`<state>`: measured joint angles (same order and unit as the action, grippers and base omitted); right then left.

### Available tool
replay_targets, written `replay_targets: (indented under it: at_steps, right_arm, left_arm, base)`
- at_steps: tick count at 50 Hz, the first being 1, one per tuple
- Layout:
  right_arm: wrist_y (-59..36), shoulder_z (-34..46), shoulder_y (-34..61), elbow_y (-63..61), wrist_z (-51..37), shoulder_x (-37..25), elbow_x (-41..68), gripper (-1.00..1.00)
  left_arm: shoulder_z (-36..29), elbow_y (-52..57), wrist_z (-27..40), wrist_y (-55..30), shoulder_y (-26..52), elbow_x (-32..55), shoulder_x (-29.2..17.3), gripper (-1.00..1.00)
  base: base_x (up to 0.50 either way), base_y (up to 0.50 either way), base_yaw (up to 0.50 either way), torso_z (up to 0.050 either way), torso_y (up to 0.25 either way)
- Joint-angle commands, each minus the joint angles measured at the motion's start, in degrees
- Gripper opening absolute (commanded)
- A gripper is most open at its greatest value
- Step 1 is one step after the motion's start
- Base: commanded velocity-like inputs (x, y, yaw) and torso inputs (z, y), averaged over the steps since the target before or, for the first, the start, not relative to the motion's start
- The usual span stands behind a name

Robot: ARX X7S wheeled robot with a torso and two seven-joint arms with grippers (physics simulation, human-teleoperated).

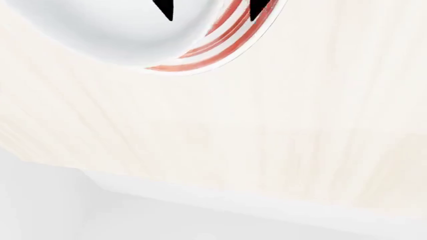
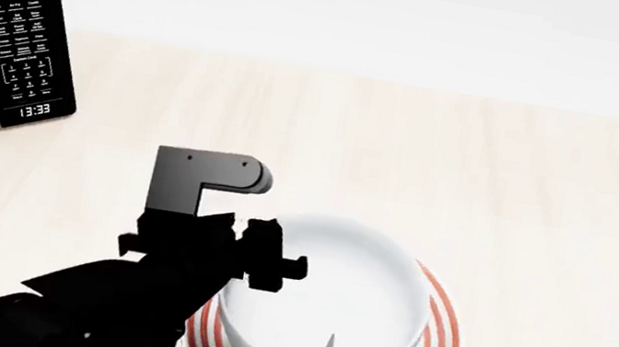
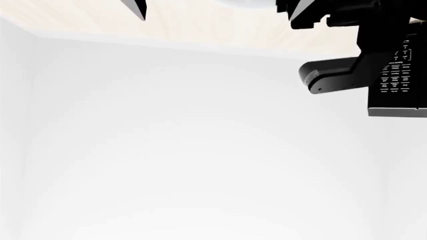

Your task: Pick up the white bowl and put it on the plate.

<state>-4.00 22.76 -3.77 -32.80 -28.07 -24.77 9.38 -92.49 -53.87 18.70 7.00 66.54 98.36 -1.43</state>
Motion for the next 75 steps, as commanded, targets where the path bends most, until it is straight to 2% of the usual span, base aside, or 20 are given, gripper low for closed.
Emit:
replay_targets:
  at_steps: [1, 7, 12, 19, 27, 34, 38, 47, 54, 59, 67, 71, 73, 75]
  right_arm:
    - [0.1, -1.15, 0.16, 0.59, 0.94, 1.01, -1.71, 1.0]
    - [-0.07, -1.12, 0.18, 0.35, 0.88, 0.91, -1.6, 1.0]
    - [-0.25, -1.14, 0.25, 0.12, 0.76, 0.83, -1.58, 1.0]
    - [-0.69, -1.32, 0.33, -0.42, 0.54, 0.64, -1.44, 1.0]
    - [-1.81, -3.22, 0.2, -2.48, -0.37, -0.41, -0.82, 1.0]
    - [-3.17, -4.73, 0.21, -4.55, -1.13, -1.38, -0.49, 1.0]
    - [-4.49, -4.63, 0.13, -6.64, -1.61, -1.96, -1.59, 1.0]
    - [-5.13, -3.99, 0.2, -7.61, -1.68, -2.03, -2.05, 1.0]
    - [-5.93, -4.2, 0.05, -9.73, -1.94, -2.51, -2.09, 1.0]
    - [-6.47, -4.05, 0.1, -10.78, -2.11, -2.7, -2.47, 1.0]
    - [-7.98, -4.05, 0.25, -13.5, -2.35, -3.18, -2.73, 1.0]
    - [-9.5, -4.16, 0.52, -16.16, -2.56, -3.55, -2.86, 1.0]
    - [-9.68, -3.97, 0.56, -16.76, -2.57, -3.62, -3.08, 1.0]
    - [-10.25, -3.88, 0.63, -17.76, -2.62, -3.77, -3.23, 1.0]
  left_arm:
    - [1.86, -0.82, -1.07, 0.47, 0.73, -2.55, 1.42, 1.0]
    - [1.98, -1.38, -1.03, 0.57, 0.8, -3.08, 1.42, 1.0]
    - [0.32, -1.16, 1.65, 2.76, 2.69, -7.39, 1.29, 1.0]
    - [-4.4, 18.46, 16.63, 7.89, 6.82, -17.53, -8.45, 1.0]
    - [-9.12, 35.09, 32.15, 11.3, 9.69, -30.32, -17.23, 1.0]
    - [-10.34, 43.27, 40.83, 12.21, 10.67, -36.44, -21.91, 1.0]
    - [-12.65, 48.64, 47.0, 10.73, 11.49, -42.36, -24.63, 1.0]
    - [-15.24, 57.99, 56.32, 8.09, 11.68, -49.99, -29.31, 1.0]
    - [-17.04, 62.07, 61.01, 6.53, 10.27, -54.41, -32.41, 1.0]
    - [-18.1, 68.29, 67.13, 3.0, 10.63, -58.9, -35.84, 1.0]
    - [-17.74, 74.17, 70.38, 0.61, 9.38, -62.06, -38.59, 1.0]
    - [-14.93, 78.27, 71.04, -2.88, 7.01, -64.8, -40.4, 1.0]
    - [-12.22, 81.39, 71.14, -9.34, 5.59, -68.44, -40.85, 1.0]
    - [-10.94, 82.22, 70.39, -8.82, 4.62, -67.9, -41.38, 1.0]
  base:
    - [0.0, 0.0, 0.0, 0.0, 0.0]
    - [0.0, 0.0, 0.0, 0.0, 0.0]
    - [0.0, 0.0, 0.0, 0.0, 0.0]
    - [0.0, 0.0, 0.0, 0.0, 0.0]
    - [0.0, 0.0, 0.0, 0.0, 0.0]
    - [0.0, 0.0, 0.0, 0.0, 0.0]
    - [0.0, 0.0, 0.0, 0.0, 0.0]
    - [0.0, 0.0, 0.0, 0.0, 0.0]
    - [0.0, 0.0, 0.0, 0.0, 0.0]
    - [0.0, 0.0, 0.0, 0.0, 0.0]
    - [0.0, 0.0, 0.0, 0.0, 0.0]
    - [0.0, 0.0, 0.0, 0.0, 0.0]
    - [0.0, 0.0, 0.0, 0.0, 0.0]
    - [0.0, 0.0, 0.0, 0.0, 0.0]
